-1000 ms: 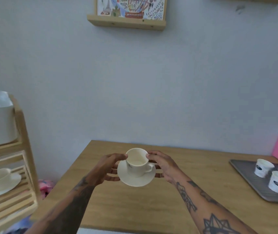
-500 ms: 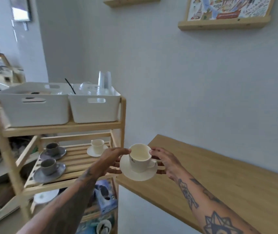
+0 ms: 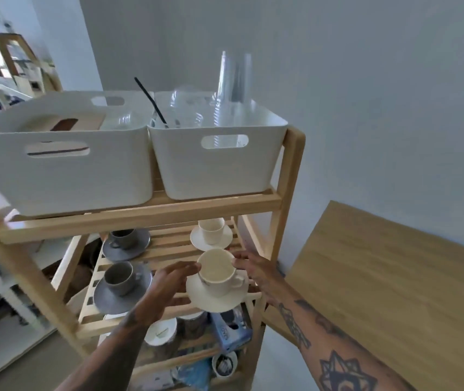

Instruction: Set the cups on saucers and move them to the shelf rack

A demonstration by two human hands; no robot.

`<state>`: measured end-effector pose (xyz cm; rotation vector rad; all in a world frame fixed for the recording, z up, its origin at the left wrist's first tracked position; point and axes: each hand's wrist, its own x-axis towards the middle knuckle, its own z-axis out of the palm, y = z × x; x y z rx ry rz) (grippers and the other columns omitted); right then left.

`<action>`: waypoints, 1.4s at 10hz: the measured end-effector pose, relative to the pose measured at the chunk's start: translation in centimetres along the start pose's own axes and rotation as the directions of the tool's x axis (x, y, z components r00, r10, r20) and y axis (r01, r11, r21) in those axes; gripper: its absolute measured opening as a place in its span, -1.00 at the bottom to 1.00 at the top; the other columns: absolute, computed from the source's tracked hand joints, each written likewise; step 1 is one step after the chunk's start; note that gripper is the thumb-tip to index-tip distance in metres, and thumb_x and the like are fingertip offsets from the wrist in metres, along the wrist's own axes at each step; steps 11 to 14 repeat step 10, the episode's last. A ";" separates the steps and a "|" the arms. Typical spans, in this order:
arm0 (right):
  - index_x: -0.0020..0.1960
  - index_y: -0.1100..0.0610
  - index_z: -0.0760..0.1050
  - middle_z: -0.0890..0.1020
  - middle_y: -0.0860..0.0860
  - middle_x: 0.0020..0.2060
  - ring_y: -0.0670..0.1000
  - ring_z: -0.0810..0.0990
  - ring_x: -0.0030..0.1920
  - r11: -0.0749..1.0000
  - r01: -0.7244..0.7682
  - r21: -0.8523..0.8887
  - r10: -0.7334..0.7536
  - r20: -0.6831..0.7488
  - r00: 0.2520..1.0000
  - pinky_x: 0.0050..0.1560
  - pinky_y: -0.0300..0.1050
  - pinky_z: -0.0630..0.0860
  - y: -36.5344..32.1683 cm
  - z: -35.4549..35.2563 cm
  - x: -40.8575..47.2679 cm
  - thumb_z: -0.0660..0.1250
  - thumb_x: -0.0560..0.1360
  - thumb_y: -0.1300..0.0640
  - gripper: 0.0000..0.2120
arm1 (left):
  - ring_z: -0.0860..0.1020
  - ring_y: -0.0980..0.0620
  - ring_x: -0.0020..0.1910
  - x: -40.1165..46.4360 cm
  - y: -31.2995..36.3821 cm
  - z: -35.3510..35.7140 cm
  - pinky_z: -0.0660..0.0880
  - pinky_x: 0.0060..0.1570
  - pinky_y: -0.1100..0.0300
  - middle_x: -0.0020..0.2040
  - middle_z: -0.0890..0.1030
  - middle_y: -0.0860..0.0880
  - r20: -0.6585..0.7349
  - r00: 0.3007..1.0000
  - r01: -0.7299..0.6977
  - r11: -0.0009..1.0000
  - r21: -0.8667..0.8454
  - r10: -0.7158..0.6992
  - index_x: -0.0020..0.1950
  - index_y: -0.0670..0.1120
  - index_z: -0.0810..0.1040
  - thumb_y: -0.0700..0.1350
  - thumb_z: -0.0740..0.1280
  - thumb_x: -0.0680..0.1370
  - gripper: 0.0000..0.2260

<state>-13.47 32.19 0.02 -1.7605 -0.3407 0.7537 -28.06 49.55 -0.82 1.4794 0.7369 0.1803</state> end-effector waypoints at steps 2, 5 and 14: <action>-0.03 -0.13 0.67 0.66 -0.07 -0.02 0.01 0.60 0.02 0.992 -0.126 -0.004 0.125 -0.088 0.988 -0.05 -0.08 0.50 3.1 1.7 7.4 0.44 0.46 0.01 -0.89 | 0.67 -0.15 0.00 7.2 -3.1 -0.4 0.65 -0.13 0.01 0.04 0.70 -0.08 0.055 0.996 0.069 0.997 -0.025 -0.067 0.09 0.10 0.69 0.03 0.47 0.48 -0.81; -0.07 -0.12 0.64 0.67 -0.05 -0.12 -0.06 0.58 -0.13 0.976 -0.217 0.022 0.218 -0.100 0.971 -0.17 -0.16 0.49 5.0 2.9 11.5 0.41 0.51 0.05 -0.93 | 0.62 -0.21 0.09 11.7 -3.8 -0.9 0.56 0.13 -0.12 0.06 0.68 -0.17 0.073 0.993 0.091 0.996 0.009 -0.092 0.06 -0.07 0.68 -0.09 0.44 0.53 -0.86; 0.28 -0.04 0.53 0.60 -0.07 0.10 -0.13 0.56 -0.05 0.976 -0.212 -0.054 0.202 -0.151 0.968 -0.18 -0.22 0.45 4.3 2.1 8.2 0.38 0.47 -0.17 -0.57 | 0.55 -0.06 -0.19 10.0 -1.9 0.9 0.58 -0.01 -0.10 -0.21 0.61 -0.06 -0.178 0.980 -0.042 0.973 0.226 0.084 -0.09 -0.06 0.61 0.12 0.35 0.54 -0.75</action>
